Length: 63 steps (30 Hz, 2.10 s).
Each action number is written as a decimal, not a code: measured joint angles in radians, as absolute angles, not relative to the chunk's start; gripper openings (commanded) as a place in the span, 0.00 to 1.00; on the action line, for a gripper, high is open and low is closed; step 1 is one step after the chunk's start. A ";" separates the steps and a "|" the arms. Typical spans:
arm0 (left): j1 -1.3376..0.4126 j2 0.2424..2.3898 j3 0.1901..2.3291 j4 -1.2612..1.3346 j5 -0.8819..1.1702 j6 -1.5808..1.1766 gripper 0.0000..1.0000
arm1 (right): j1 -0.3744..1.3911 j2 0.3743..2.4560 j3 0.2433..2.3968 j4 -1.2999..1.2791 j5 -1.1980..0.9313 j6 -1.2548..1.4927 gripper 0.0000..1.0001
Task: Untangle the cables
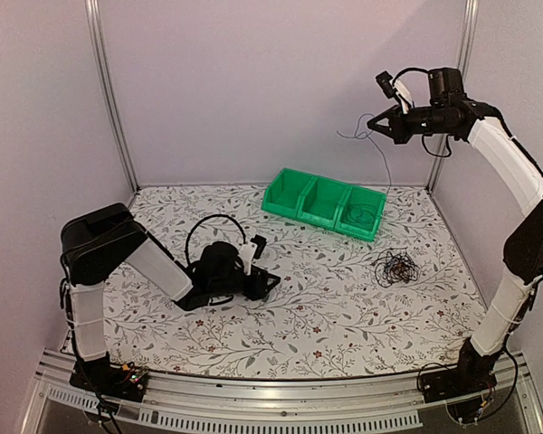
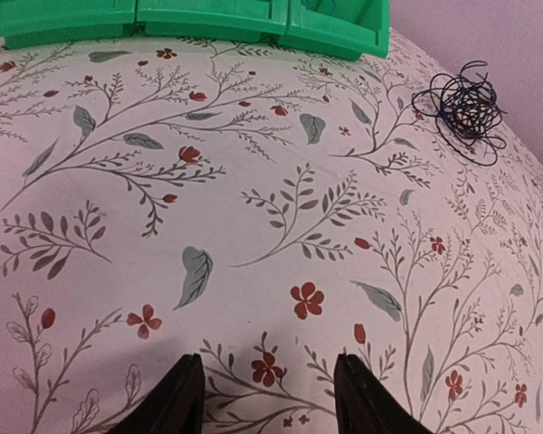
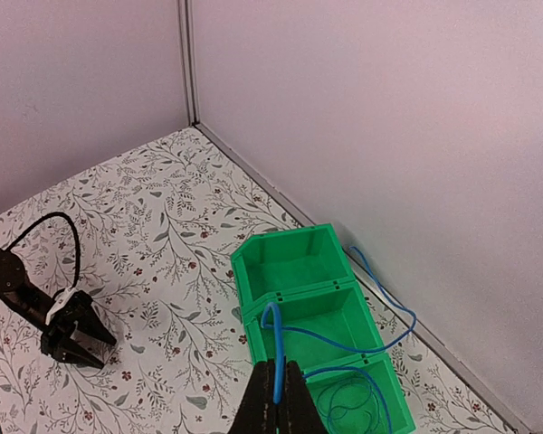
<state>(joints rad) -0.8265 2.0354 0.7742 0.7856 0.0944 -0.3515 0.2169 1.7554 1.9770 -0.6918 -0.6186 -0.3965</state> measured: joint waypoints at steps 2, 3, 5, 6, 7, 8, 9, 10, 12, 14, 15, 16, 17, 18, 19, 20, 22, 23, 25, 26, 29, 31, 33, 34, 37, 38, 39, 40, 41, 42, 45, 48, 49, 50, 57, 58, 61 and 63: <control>-0.827 2.024 0.760 0.785 0.093 -0.348 0.48 | 0.216 1.777 1.980 -0.686 -0.601 -0.397 0.00; -0.827 2.020 0.756 0.783 0.093 -0.347 0.48 | 0.216 1.789 1.983 -0.685 -0.592 -0.398 0.00; -0.828 2.018 0.755 0.776 0.093 -0.342 0.48 | 0.216 1.811 1.985 -0.681 -0.576 -0.401 0.00; -0.828 2.015 0.755 0.770 0.093 -0.340 0.48 | 0.216 1.819 1.985 -0.681 -0.571 -0.402 0.00; -0.829 2.011 0.754 0.764 0.093 -0.339 0.47 | 0.216 1.827 1.987 -0.682 -0.566 -0.403 0.00; -0.829 2.006 0.754 0.758 0.093 -0.336 0.47 | 0.216 1.837 1.993 -0.681 -0.561 -0.404 0.00; -0.829 2.003 0.754 0.756 0.093 -0.334 0.47 | 0.216 1.843 1.999 -0.682 -0.558 -0.404 0.00; -0.830 2.000 0.754 0.755 0.093 -0.332 0.47 | 0.216 1.853 2.010 -0.681 -0.556 -0.404 0.00; -0.830 1.993 0.754 0.749 0.093 -0.329 0.47 | 0.216 1.866 2.028 -0.680 -0.552 -0.404 0.00; -0.831 1.991 0.754 0.746 0.093 -0.329 0.47 | 0.216 1.878 2.046 -0.680 -0.543 -0.404 0.00; -0.832 1.991 0.754 0.744 0.093 -0.328 0.47 | 0.216 1.884 2.056 -0.680 -0.537 -0.404 0.00; -0.832 1.991 0.754 0.742 0.093 -0.328 0.46 | 0.216 1.887 2.062 -0.680 -0.532 -0.404 0.00; -0.833 1.991 0.754 0.740 0.093 -0.327 0.47 | 0.216 1.892 2.068 -0.680 -0.529 -0.404 0.00; -0.833 1.991 0.754 0.739 0.093 -0.326 0.47 | 0.216 1.896 2.072 -0.679 -0.525 -0.405 0.00; -0.834 1.991 0.755 0.739 0.093 -0.326 0.47 | 0.216 1.900 2.075 -0.680 -0.520 -0.405 0.00; -0.834 1.991 0.755 0.739 0.093 -0.325 0.46 | 0.216 1.902 2.075 -0.680 -0.513 -0.407 0.00; -0.834 1.991 0.755 0.737 0.093 -0.325 0.46 | 0.216 1.907 2.075 -0.680 -0.501 -0.408 0.00; -0.834 1.991 0.756 0.736 0.093 -0.325 0.46 | 0.216 1.911 2.075 -0.680 -0.493 -0.410 0.00; -0.834 1.991 0.759 0.733 0.093 -0.324 0.46 | 0.216 1.916 2.075 -0.680 -0.480 -0.413 0.00; -0.835 1.991 0.761 0.731 0.094 -0.324 0.46 | 0.216 1.919 2.075 -0.680 -0.476 -0.415 0.00; -0.835 1.991 0.764 0.728 0.094 -0.324 0.46 | 0.216 1.922 2.066 -0.676 -0.461 -0.423 0.00; -0.835 1.991 0.764 0.726 0.094 -0.323 0.46 | 0.216 1.921 2.042 -0.659 -0.450 -0.430 0.00; -0.835 1.991 0.764 0.724 0.094 -0.323 0.46 | 0.216 1.920 1.997 -0.637 -0.438 -0.436 0.00; -0.835 1.991 0.764 0.723 0.094 -0.323 0.46 | 0.216 1.920 1.974 -0.633 -0.430 -0.439 0.00; -0.836 1.991 0.764 0.719 0.094 -0.323 0.46 | 0.213 1.920 1.903 -0.619 -0.413 -0.449 0.00; -0.836 1.991 0.765 0.719 0.094 -0.323 0.46 | 0.212 1.920 1.883 -0.615 -0.408 -0.450 0.00; -0.836 1.991 0.766 0.717 0.095 -0.323 0.46 | 0.210 1.919 1.866 -0.610 -0.404 -0.451 0.00; -0.836 1.991 0.770 0.716 0.096 -0.323 0.46 | 0.206 1.916 1.845 -0.602 -0.402 -0.453 0.00; -0.836 1.991 0.772 0.714 0.097 -0.323 0.46 | 0.202 1.910 1.825 -0.597 -0.399 -0.454 0.00; -0.836 1.991 0.776 0.712 0.097 -0.323 0.46 | 0.198 1.904 1.809 -0.594 -0.397 -0.454 0.00; -0.836 1.991 0.783 0.711 0.097 -0.323 0.46 | 0.186 1.877 1.758 -0.579 -0.394 -0.459 0.00; -0.836 1.991 0.785 0.710 0.097 -0.324 0.46 | 0.179 1.856 1.724 -0.561 -0.392 -0.461 0.00; -0.836 1.991 0.785 0.709 0.097 -0.324 0.46 | 0.176 1.852 1.716 -0.556 -0.391 -0.462 0.00; -0.836 1.991 0.785 0.708 0.097 -0.324 0.46 | 0.176 1.849 1.711 -0.552 -0.390 -0.462 0.00; -0.836 1.991 0.785 0.690 0.097 -0.324 0.46 | 0.173 1.848 1.687 -0.538 -0.376 -0.464 0.00; -0.836 1.991 0.785 0.689 0.097 -0.324 0.46 | 0.173 1.848 1.685 -0.537 -0.374 -0.464 0.00; -0.836 1.991 0.785 0.686 0.097 -0.324 0.46 | 0.172 1.849 1.677 -0.536 -0.367 -0.466 0.00; -0.836 1.991 0.785 0.679 0.097 -0.324 0.46 | 0.171 1.853 1.671 -0.536 -0.359 -0.468 0.00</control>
<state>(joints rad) -0.8360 1.9907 0.7849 0.6788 0.0971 -0.3241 0.1715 1.8526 1.6711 -0.5362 -0.3592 -0.4683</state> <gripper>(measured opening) 0.458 0.019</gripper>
